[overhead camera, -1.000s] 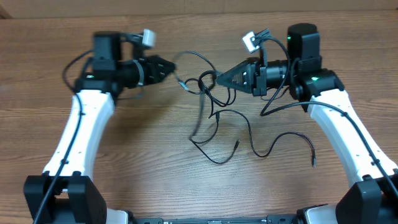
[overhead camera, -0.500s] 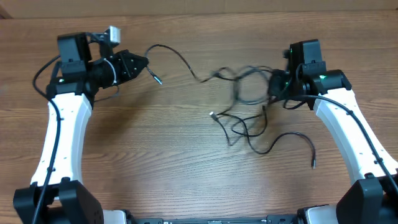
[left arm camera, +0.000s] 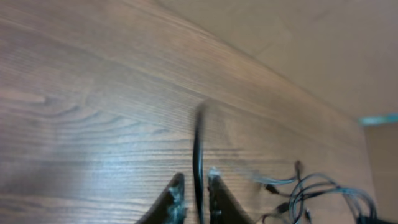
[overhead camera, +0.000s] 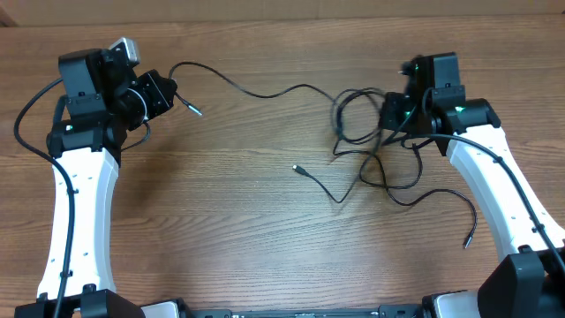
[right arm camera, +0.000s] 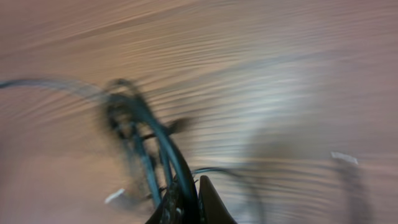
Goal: Untangle cables
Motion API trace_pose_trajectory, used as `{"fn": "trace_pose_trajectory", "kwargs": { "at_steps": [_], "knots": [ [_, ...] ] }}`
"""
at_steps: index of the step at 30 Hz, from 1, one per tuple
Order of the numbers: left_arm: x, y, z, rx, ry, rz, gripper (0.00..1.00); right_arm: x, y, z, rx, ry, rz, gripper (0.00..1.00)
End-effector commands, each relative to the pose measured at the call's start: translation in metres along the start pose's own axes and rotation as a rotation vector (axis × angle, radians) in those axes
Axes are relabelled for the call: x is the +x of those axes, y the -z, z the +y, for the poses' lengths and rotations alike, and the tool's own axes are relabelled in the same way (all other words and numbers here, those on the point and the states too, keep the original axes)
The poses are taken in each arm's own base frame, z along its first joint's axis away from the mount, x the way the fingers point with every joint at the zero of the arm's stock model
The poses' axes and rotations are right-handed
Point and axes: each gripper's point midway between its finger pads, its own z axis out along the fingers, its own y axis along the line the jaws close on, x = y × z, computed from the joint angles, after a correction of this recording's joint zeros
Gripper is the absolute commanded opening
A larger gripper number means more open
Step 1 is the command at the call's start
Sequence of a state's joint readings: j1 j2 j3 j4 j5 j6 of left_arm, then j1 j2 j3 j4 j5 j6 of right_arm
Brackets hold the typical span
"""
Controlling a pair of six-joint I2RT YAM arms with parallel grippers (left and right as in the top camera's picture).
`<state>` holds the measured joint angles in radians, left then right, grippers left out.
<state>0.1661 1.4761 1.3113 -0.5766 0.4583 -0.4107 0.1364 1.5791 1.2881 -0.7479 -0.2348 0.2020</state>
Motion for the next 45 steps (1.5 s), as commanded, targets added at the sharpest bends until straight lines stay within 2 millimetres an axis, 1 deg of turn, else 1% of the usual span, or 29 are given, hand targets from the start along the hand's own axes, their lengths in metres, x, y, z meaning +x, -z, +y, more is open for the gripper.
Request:
{"fn": "trace_pose_trajectory", "kwargs": {
  "at_steps": [1, 2, 4, 5, 6, 8, 9, 12, 14, 17, 18, 20, 24, 28, 29, 30, 33, 36, 40, 43, 45],
  "knots": [
    [-0.005, 0.010, -0.011, -0.005, 0.011, -0.021, 0.52, 0.013, 0.024, 0.082, -0.499, 0.202, 0.049, 0.04],
    [0.001, 0.009, -0.013, -0.003, 0.010, -0.003, 0.65, 0.013, 0.029, 0.092, -0.562, 0.211, 0.047, 0.04],
    [0.012, 0.006, -0.019, 0.003, 0.003, 0.035, 0.83, 0.014, 0.038, 0.104, -0.650, 0.222, 0.049, 0.04],
    [0.018, 0.004, -0.023, 0.006, -0.008, 0.056, 0.86, 0.015, 0.042, 0.110, -0.691, 0.226, 0.051, 0.04],
    [0.024, 0.003, -0.027, 0.010, -0.018, 0.074, 0.85, 0.016, 0.046, 0.114, -0.725, 0.231, 0.055, 0.04],
    [0.039, -0.001, -0.039, 0.024, -0.050, 0.119, 0.79, 0.018, 0.057, 0.125, -0.815, 0.243, 0.059, 0.04],
    [0.049, -0.003, -0.048, 0.039, -0.082, 0.147, 0.75, 0.018, 0.065, 0.133, -0.880, 0.256, 0.058, 0.04],
    [0.067, -0.009, -0.070, 0.079, -0.162, 0.187, 0.71, 0.019, 0.084, 0.146, -1.012, 0.290, 0.053, 0.04],
    [0.077, -0.011, -0.082, 0.099, -0.190, 0.206, 0.71, 0.019, 0.094, 0.152, -1.077, 0.302, 0.053, 0.04],
    [0.088, -0.014, -0.094, 0.121, -0.213, 0.233, 0.72, 0.021, 0.109, 0.160, -1.175, 0.340, 0.049, 0.04],
    [0.095, -0.017, -0.099, 0.130, -0.221, 0.251, 0.74, 0.022, 0.122, 0.165, -1.255, 0.379, 0.043, 0.04],
    [0.102, -0.022, -0.102, 0.134, -0.228, 0.272, 0.75, 0.022, 0.131, 0.169, -1.306, 0.391, 0.052, 0.04],
    [0.116, -0.033, -0.106, 0.157, -0.226, 0.329, 0.83, 0.019, 0.136, 0.175, -1.326, 0.388, 0.072, 0.04],
    [0.130, -0.043, -0.116, 0.232, -0.227, 0.392, 0.90, 0.015, 0.142, 0.182, -1.339, 0.395, 0.083, 0.04],
    [0.137, -0.047, -0.125, 0.302, -0.242, 0.423, 0.93, 0.013, 0.144, 0.184, -1.340, 0.392, 0.089, 0.04],
    [0.140, -0.048, -0.130, 0.337, -0.242, 0.439, 0.94, 0.011, 0.145, 0.186, -1.341, 0.394, 0.089, 0.04],
    [0.146, -0.048, -0.149, 0.486, -0.268, 0.476, 0.95, 0.006, 0.147, 0.189, -1.333, 0.396, 0.078, 0.04],
    [0.147, -0.044, -0.164, 0.609, -0.306, 0.479, 0.95, 0.001, 0.141, 0.188, -1.293, 0.350, 0.071, 0.04],
    [0.140, -0.043, -0.173, 0.657, -0.350, 0.438, 0.93, -0.005, 0.132, 0.186, -1.245, 0.308, 0.053, 0.04],
    [0.136, -0.041, -0.179, 0.691, -0.367, 0.419, 0.92, -0.013, 0.114, 0.181, -1.150, 0.220, 0.036, 0.04],
    [0.136, -0.036, -0.185, 0.738, -0.377, 0.417, 0.91, -0.017, 0.099, 0.174, -1.066, 0.150, 0.028, 0.04]
  ]
}}
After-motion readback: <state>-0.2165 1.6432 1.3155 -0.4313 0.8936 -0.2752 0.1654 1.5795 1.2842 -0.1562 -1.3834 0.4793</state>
